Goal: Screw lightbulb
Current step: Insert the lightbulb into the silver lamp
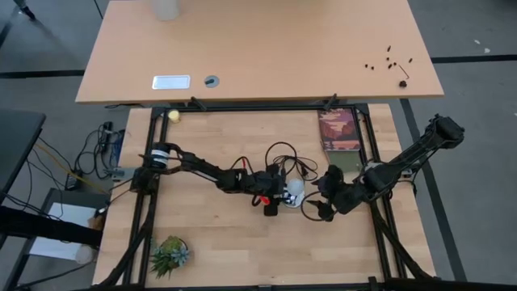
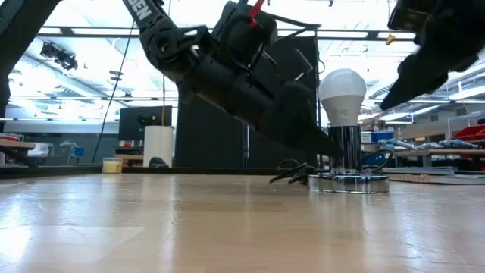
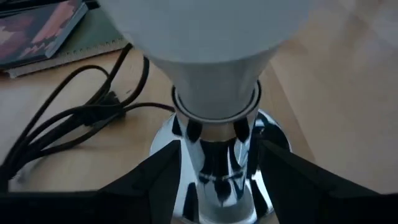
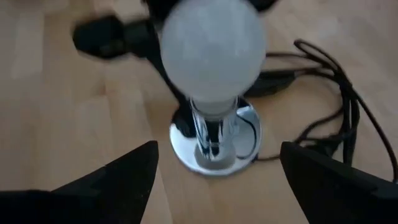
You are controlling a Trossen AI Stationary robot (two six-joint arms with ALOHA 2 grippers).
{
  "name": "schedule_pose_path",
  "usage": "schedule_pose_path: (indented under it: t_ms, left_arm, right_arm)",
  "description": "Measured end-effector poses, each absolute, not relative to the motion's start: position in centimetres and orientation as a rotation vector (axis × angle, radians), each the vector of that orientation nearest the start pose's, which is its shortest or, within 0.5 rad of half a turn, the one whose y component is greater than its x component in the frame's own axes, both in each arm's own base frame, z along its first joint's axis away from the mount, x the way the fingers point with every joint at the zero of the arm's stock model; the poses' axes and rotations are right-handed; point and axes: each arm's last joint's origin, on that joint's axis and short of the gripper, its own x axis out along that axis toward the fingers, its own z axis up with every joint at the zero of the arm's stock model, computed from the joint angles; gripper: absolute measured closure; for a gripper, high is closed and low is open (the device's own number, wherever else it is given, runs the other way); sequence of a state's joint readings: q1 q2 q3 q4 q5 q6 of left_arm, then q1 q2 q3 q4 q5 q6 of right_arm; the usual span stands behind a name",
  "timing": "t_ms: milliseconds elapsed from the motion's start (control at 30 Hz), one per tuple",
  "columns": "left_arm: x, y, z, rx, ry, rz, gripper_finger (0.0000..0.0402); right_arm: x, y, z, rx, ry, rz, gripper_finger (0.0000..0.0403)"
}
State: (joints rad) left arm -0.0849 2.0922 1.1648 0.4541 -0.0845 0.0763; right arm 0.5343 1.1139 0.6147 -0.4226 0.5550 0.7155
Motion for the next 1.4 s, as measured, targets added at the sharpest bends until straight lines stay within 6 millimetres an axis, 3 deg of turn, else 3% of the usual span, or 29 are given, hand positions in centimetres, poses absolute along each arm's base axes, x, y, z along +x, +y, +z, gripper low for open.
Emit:
schedule_pose_path:
  t_ms: [233,533,1400]
  left_arm:
    - [42.2,-3.4,15.0,0.123,0.533,-0.016,0.0183]
    - [41.1,-3.2,18.4,0.157,0.526,0.033,0.0183]
    - [41.2,-3.3,19.6,0.233,0.45,0.048,0.0184]
  right_arm:
    - [18.8,9.6,18.7,0.198,0.784,-0.315,0.0057]
    - [21.3,11.1,16.5,0.238,0.748,-0.287,0.0057]
    - [21.4,10.8,18.4,0.177,0.608,-0.299,0.0057]
